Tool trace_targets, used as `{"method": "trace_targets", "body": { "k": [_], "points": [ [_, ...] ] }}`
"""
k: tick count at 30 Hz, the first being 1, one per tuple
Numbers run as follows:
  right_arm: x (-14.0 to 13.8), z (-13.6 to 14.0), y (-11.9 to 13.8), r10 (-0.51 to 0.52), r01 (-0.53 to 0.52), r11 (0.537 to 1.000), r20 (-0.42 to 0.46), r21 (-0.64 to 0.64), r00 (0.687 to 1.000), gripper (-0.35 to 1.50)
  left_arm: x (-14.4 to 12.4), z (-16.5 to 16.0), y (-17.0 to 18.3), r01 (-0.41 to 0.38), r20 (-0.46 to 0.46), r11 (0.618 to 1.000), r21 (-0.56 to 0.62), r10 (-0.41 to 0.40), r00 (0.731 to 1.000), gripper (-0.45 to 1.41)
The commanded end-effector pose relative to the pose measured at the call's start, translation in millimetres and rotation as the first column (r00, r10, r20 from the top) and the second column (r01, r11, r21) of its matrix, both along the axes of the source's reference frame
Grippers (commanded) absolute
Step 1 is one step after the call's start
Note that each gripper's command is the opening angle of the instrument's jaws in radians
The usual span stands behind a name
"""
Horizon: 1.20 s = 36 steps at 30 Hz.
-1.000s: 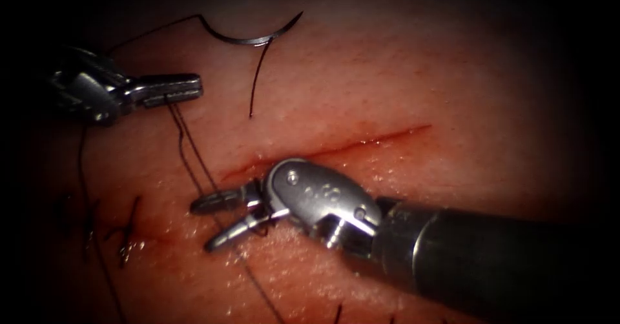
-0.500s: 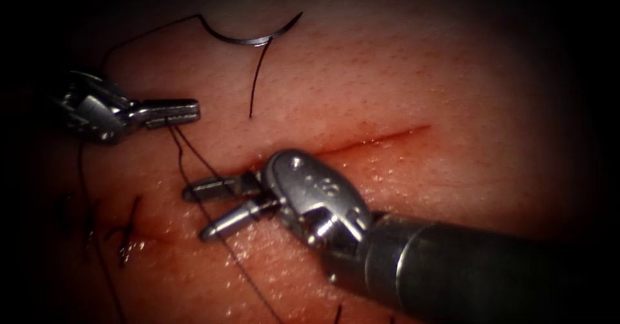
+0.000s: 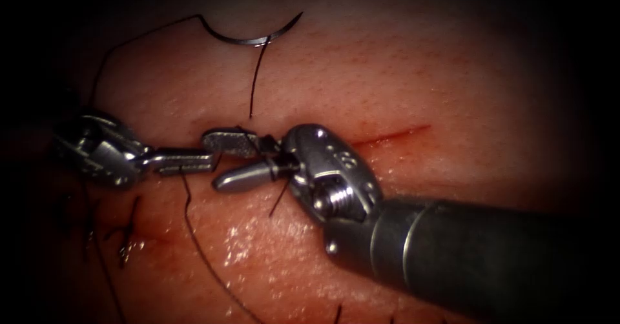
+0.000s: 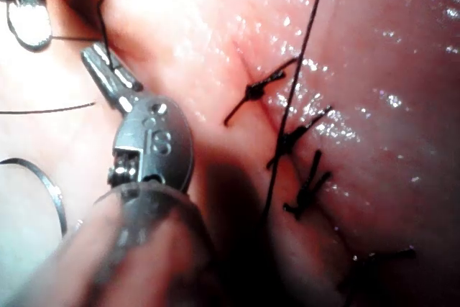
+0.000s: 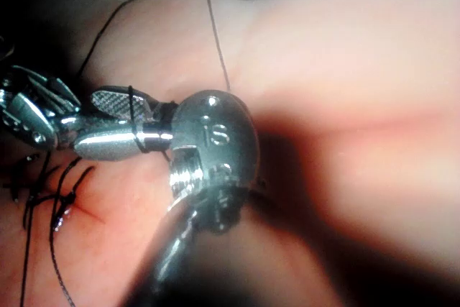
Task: Wound Closure
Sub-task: Wrap suture counter-clockwise two times around right end-effector, then hold suture tail with right hand
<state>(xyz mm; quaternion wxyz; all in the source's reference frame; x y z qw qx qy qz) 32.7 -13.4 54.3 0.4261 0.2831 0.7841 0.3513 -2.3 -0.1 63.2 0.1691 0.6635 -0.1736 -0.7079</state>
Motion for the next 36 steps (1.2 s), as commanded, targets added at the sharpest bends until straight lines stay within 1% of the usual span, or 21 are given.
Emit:
{"method": "trace_targets", "body": {
  "k": [1, 5, 6, 7, 9, 12, 14, 15, 16, 17, 18, 20, 22, 24, 25, 26, 27, 29, 30, 32, 36],
  "points": [
    [0.6, 0.4, 0.4, 0.031, -0.032, 0.999, 0.035, 0.013, 0.999, 0.84, -0.5, 0.6, 0.1, 0.0, -0.002, 1.0, -0.004, 0.0, 1.0, -0.45],
    [0.5, 0.6, 0.5, 0.127, -0.135, 0.99, 0.155, 0.042, 0.98, 0.86, -1.6, 0.9, -1.6, -0.009, -0.031, 1.0, 0.0, 0.009, 0.999, -0.45],
    [0.4, 0.7, 0.5, 0.179, -0.193, 0.98, 0.216, 0.048, 0.96, 0.86, -2.6, 1.1, -2.6, -0.016, -0.047, 1.0, -0.001, 0.016, 0.999, -0.45],
    [0.4, 0.7, 0.5, 0.179, -0.193, 0.98, 0.216, 0.048, 0.96, 0.86, -2.6, 1.1, -2.6, -0.016, -0.047, 1.0, -0.001, 0.016, 0.999, -0.45],
    [0.3, 0.6, 0.4, 0.213, -0.236, 0.971, 0.284, 0.048, 0.935, 0.86, -3.5, 1.1, -3.4, -0.019, -0.059, 1.0, -0.002, 0.019, 0.998, -0.45],
    [0.0, 0.5, -0.1, 0.239, -0.271, 0.962, 0.361, 0.04, 0.902, 0.83, -4.6, 0.8, -4.3, -0.017, -0.076, 1.0, -0.001, 0.017, 0.997, -0.45],
    [-0.2, 0.5, -0.4, 0.24, -0.277, 0.96, 0.404, 0.035, 0.883, 0.76, -4.8, 0.3, -4.6, -0.007, -0.089, 1.0, 0.0, 0.007, 0.996, -0.45],
    [-0.5, 0.5, -0.8, 0.242, -0.275, 0.961, 0.452, 0.008, 0.858, 0.71, -4.8, -0.3, -4.7, -0.004, -0.093, 1.0, 0.003, 0.004, 0.996, -0.45],
    [-0.6, 0.5, -1.0, 0.247, -0.281, 0.96, 0.477, 0.0, 0.843, 0.66, -4.8, -0.5, -4.7, 0.0, -0.099, 1.0, 0.004, 0.0, 0.995, -0.45],
    [-1.0, 0.5, -1.1, 0.25, -0.29, 0.957, 0.511, -0.003, 0.822, 0.64, -4.9, -1.0, -5.0, 0.005, -0.106, 1.0, 0.006, -0.005, 0.994, -0.45],
    [-1.1, 0.5, -1.2, 0.256, -0.295, 0.955, 0.524, -0.01, 0.812, 0.64, -5.0, -1.1, -5.1, 0.007, -0.108, 1.0, 0.005, -0.006, 0.994, -0.45],
    [-1.5, 0.7, -1.1, 0.26, -0.31, 0.951, 0.577, -0.012, 0.774, 0.61, -5.7, -1.8, -5.8, 0.015, -0.116, 1.0, 0.003, -0.014, 0.993, -0.45],
    [-1.9, 1.0, -0.9, 0.274, -0.331, 0.944, 0.602, -0.017, 0.75, 0.61, -6.3, -2.3, -6.1, 0.013, -0.11, 1.0, 0.004, -0.012, 0.994, -0.45],
    [-2.1, 1.2, -0.8, 0.284, -0.344, 0.939, 0.615, -0.022, 0.736, 0.64, -7.0, -2.8, -6.0, 0.017, -0.109, 1.0, 0.007, -0.016, 0.994, -0.45],
    [-2.2, 1.4, -0.7, 0.289, -0.352, 0.936, 0.627, -0.024, 0.724, 0.73, -7.4, -3.0, -5.6, 0.021, -0.11, 1.0, 0.011, -0.02, 0.994, -0.45],
    [-2.2, 1.4, -0.7, 0.291, -0.355, 0.934, 0.629, -0.025, 0.721, 0.74, -7.6, -3.1, -5.3, 0.022, -0.11, 1.0, 0.014, -0.021, 0.994, -0.45],
    [-2.2, 1.6, -0.5, 0.3, -0.371, 0.928, 0.643, -0.028, 0.704, 0.76, -7.9, -3.3, -4.2, 0.027, -0.108, 0.999, 0.025, -0.024, 0.994, -0.45],
    [-2.4, 1.7, -0.1, 0.306, -0.382, 0.924, 0.657, -0.029, 0.689, 0.76, -8.0, -3.5, -3.3, 0.029, -0.106, 0.999, 0.033, -0.026, 0.994, -0.45],
    [-2.5, 1.9, 0.3, 0.313, -0.394, 0.919, 0.668, -0.031, 0.675, 0.78, -8.0, -3.6, -2.4, 0.031, -0.103, 0.999, 0.041, -0.026, 0.994, -0.45],
    [-2.7, 2.2, 1.1, 0.307, -0.415, 0.91, 0.682, -0.006, 0.664, 0.79, -7.8, -3.7, -1.4, 0.032, -0.101, 0.998, 0.051, -0.027, 0.995, -0.45],
    [-2.5, 3.3, 2.5, 0.287, -0.433, 0.9, 0.696, 0.039, 0.659, 0.78, -7.5, -3.7, -0.1, 0.036, -0.103, 0.997, 0.062, -0.029, 0.994, -0.45]
  ]
}}
